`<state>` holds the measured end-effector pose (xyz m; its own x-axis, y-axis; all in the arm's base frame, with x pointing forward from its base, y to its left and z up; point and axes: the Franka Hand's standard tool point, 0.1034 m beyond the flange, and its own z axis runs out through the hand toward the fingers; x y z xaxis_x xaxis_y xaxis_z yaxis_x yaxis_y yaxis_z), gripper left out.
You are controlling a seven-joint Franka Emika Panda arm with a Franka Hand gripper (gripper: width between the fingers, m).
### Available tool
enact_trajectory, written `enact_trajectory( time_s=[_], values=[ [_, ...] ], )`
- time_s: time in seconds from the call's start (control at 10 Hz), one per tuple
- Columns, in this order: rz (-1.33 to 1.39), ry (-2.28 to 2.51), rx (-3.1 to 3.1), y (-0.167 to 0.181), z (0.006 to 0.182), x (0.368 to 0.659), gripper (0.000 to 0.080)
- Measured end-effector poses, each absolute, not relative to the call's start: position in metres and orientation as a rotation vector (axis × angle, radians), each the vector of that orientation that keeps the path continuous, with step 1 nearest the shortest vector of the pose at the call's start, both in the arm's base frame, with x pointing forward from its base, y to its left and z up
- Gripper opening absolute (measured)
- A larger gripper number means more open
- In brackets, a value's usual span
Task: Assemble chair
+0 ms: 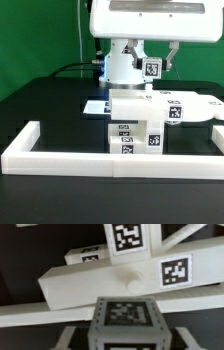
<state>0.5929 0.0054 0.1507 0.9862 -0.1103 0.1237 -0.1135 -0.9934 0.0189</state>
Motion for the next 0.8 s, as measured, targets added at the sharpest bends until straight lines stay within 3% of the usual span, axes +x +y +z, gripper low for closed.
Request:
enact_trajectory(
  time_s=[0.8],
  values=[
    [0.15,-0.229,3.089,0.015,0.131,0.588,0.0287]
  ],
)
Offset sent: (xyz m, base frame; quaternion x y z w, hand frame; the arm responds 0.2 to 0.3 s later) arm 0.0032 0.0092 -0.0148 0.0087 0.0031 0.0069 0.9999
